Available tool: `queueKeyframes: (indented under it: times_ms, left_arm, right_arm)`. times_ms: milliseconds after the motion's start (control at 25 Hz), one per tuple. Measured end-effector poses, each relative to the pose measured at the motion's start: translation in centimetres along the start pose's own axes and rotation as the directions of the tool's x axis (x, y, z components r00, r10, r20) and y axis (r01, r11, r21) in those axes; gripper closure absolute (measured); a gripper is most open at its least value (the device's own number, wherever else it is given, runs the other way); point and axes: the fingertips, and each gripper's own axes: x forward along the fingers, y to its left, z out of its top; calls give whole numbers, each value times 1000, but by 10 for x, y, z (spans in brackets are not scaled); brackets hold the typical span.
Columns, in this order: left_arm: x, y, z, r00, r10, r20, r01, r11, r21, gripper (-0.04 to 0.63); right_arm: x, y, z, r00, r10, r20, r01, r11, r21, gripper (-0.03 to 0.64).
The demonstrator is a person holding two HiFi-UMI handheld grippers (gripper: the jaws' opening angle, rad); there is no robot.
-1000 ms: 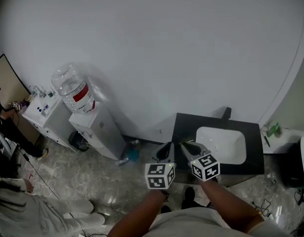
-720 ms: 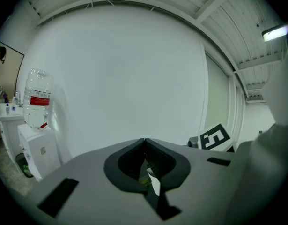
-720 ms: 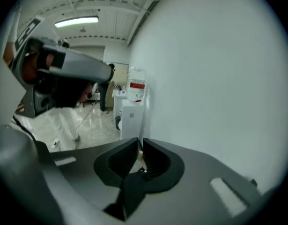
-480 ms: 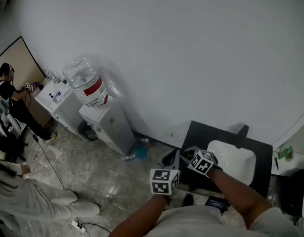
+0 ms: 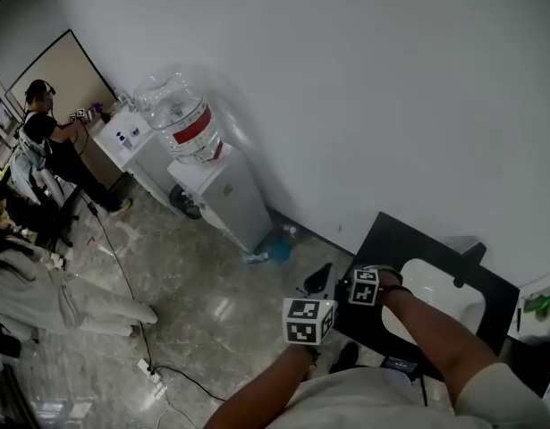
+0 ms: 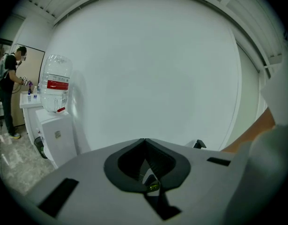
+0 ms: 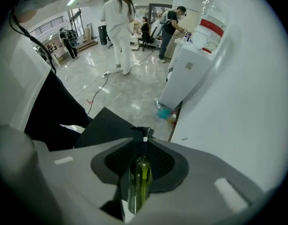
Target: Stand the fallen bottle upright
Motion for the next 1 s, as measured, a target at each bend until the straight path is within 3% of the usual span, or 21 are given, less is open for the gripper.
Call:
queueKeyframes:
  times_ms: [200,440,800,1000]
  left_arm:
    - [28,22,-11,998,52,-24,-53,998,-39,586]
    - [53,28,-25,995,74,-66,-78,995,-60,586]
    - [63,30,-30,993,86,-83,-91,994,-57,586]
    - [61,31,-22,993,88,-74,-92,995,-48,586]
  right_arm:
    - [32,-8,-6,998,43,-34,-45,997,-64,517]
    - [57,-6,-10,993,104,-48,-107,992,-71,497]
    - [55,-9,-11,998,69,9,-68,991,-115,494]
    - [25,-20,-3,992,-1,126,6,999,-35,497]
